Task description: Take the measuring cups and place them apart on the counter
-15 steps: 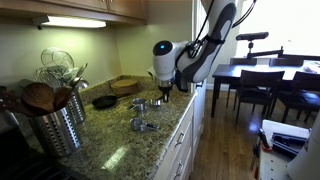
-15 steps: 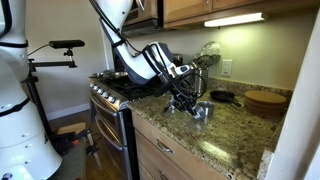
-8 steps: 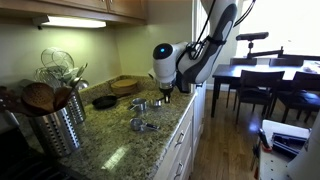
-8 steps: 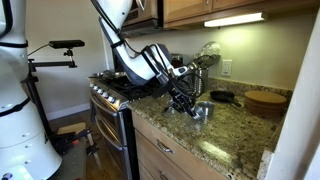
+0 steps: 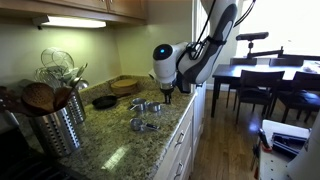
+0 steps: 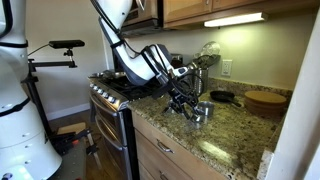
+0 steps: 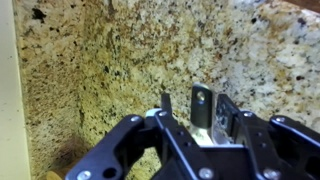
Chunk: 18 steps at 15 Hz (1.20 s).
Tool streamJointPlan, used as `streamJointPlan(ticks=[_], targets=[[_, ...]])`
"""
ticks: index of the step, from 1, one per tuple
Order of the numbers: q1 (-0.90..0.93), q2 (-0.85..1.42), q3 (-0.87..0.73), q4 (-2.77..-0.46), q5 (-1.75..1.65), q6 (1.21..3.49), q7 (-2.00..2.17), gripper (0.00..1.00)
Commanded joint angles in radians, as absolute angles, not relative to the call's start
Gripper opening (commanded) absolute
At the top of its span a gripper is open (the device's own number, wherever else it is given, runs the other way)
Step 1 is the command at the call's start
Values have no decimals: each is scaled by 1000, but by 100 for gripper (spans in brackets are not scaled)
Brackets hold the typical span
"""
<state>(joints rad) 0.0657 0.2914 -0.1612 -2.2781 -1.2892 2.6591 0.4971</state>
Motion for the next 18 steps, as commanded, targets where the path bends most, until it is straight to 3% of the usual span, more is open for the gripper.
streamJointPlan(ticks=[1, 3, 5, 17, 18], targets=[[79, 258, -168, -2308, -1320, 2626, 540, 82], [79, 256, -168, -2309, -1318, 2622, 538, 95], [73, 251, -165, -2314, -1300, 2628, 522, 100], [-17, 142, -72, -2379, -823, 2665, 195, 100], [8, 221, -93, -2314, -879, 2660, 251, 100]])
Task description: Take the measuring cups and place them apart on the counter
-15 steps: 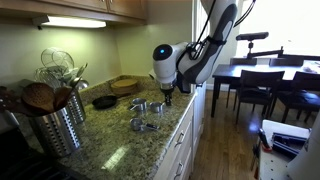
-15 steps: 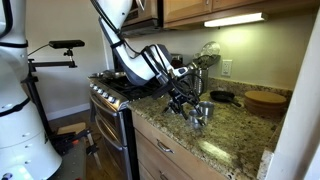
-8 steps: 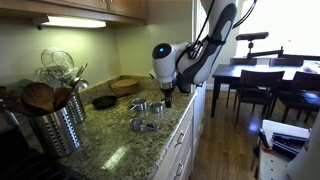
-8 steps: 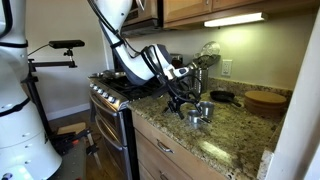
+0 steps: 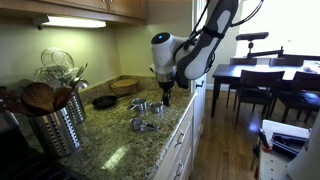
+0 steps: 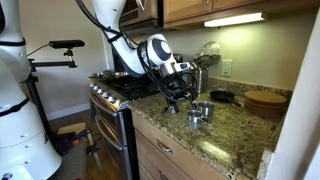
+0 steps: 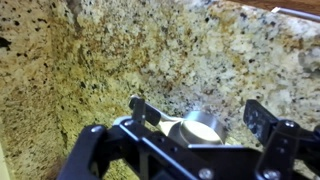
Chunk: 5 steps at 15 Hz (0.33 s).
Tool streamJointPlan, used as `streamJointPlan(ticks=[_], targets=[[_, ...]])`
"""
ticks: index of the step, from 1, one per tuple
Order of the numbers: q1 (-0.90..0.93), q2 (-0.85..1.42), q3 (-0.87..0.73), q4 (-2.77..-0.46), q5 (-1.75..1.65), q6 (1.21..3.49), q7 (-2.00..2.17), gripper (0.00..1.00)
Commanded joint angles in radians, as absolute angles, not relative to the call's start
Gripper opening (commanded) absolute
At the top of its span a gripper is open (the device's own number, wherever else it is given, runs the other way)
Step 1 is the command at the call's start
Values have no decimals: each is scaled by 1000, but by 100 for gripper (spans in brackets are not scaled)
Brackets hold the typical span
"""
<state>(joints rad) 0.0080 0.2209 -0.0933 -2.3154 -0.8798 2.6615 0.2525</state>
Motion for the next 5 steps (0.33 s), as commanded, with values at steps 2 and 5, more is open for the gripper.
streamJointPlan(ticks=[2, 5], targets=[[9, 214, -92, -2315, -869, 2659, 239, 100], [10, 225, -93, -2313, -869, 2659, 239, 100]])
